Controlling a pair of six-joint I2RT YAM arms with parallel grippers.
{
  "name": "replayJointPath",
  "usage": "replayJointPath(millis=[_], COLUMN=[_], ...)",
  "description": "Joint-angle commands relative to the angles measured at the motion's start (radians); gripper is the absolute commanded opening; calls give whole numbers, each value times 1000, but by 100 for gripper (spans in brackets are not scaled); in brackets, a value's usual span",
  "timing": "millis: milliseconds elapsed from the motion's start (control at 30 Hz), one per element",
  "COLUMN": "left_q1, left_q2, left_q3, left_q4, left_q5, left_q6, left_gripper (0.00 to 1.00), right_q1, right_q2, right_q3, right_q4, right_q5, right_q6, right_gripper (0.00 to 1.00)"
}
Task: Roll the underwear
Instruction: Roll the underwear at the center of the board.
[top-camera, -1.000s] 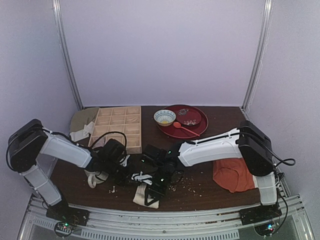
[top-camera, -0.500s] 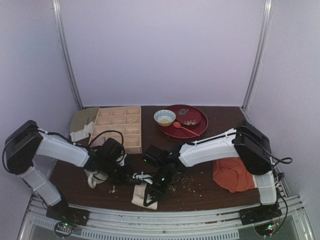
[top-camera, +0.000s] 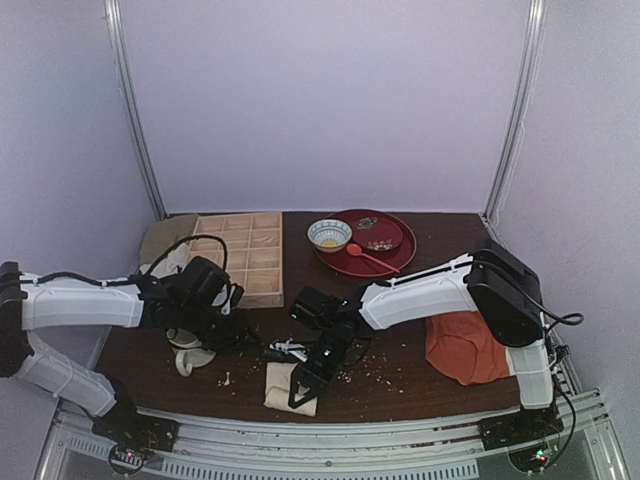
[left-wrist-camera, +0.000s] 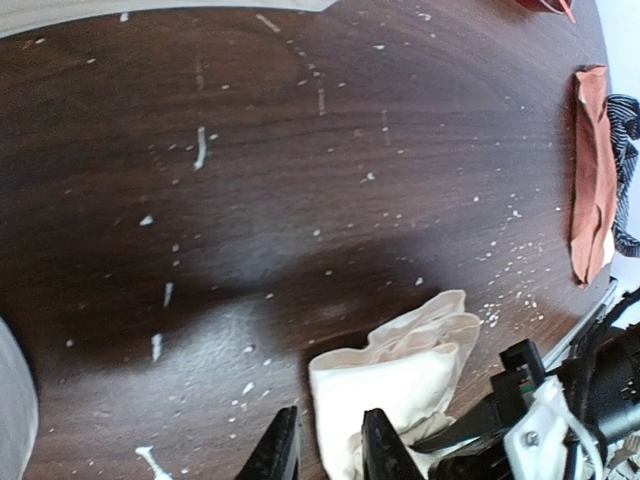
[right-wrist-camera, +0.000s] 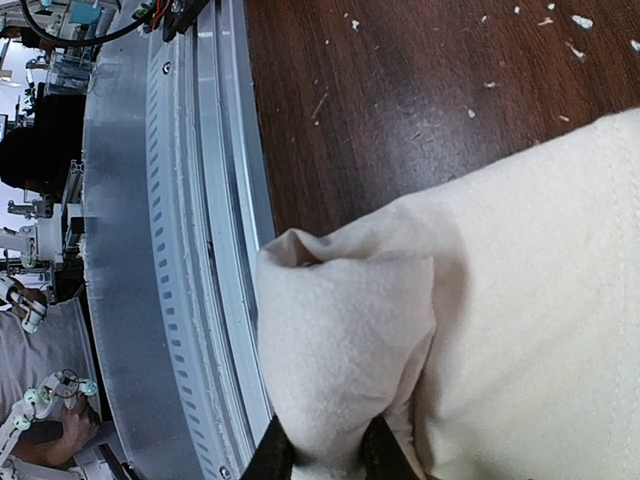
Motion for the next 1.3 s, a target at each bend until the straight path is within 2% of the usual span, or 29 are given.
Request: replayJointPath(millis=[0, 300, 500, 833, 1100, 1267], left_q1=[7, 8, 8, -4, -109, -132], left_q2=[-55, -243, -337, -355, -270, -254], left_q3=[-3, -58, -100, -285, -309, -394], left_q4=[-72, -171, -159, 129, 272, 399], left_q5=[-56, -112, -68, 146, 158, 176], left_q6=[3, -17, -13, -58, -95, -136], left_gripper=[30, 29, 32, 38, 42, 47], right_q1=[-14, -13, -17, -19, -38, -44], right_q2=[79, 180, 213, 229, 284, 304], right_q3=[-15, 119, 153, 164, 187, 207], right_q4=[-108, -234, -247, -246, -235, -247], right_q5=[168, 144, 117, 157, 78, 85], right_q6=[12, 2, 25, 35, 34, 25], right_gripper=[0, 0, 0, 0, 0, 0])
